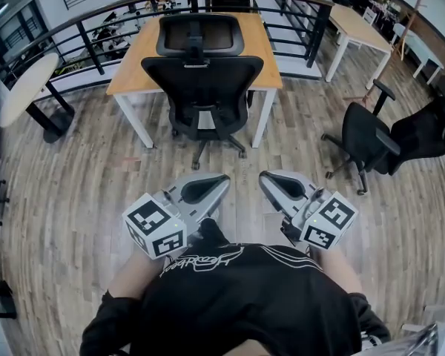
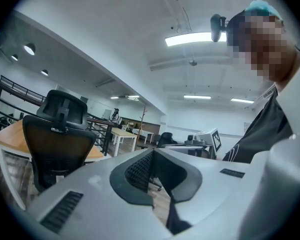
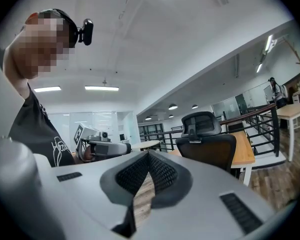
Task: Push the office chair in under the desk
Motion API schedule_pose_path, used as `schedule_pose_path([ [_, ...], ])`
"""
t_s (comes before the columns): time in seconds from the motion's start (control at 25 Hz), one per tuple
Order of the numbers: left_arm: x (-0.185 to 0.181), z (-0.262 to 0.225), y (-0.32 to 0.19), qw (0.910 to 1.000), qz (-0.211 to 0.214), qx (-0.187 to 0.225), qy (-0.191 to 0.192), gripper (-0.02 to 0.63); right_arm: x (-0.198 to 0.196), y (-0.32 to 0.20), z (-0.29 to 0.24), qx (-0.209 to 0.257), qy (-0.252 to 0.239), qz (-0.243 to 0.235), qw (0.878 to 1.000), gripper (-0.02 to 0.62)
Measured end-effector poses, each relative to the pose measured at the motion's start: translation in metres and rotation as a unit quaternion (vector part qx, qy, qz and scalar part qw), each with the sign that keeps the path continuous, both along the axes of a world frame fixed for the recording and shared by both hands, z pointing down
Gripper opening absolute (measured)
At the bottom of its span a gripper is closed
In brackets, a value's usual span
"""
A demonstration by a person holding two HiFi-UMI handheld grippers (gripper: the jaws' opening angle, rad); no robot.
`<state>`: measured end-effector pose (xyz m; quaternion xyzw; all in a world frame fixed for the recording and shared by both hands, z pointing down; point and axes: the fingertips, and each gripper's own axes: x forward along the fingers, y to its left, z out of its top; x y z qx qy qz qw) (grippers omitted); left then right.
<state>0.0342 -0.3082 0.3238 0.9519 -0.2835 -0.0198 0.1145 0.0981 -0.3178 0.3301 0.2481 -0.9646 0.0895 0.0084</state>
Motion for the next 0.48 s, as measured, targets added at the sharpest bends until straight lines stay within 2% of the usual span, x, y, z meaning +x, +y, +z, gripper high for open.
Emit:
schedule_pose_path([
  [0.48, 0.0022, 0.0033, 0.0038, 0.9999, 0.003, 0.000, 0.010, 0.008, 0.0072, 0.0082, -0.0016, 0.010, 0.002, 0.009, 1.000, 0.040],
])
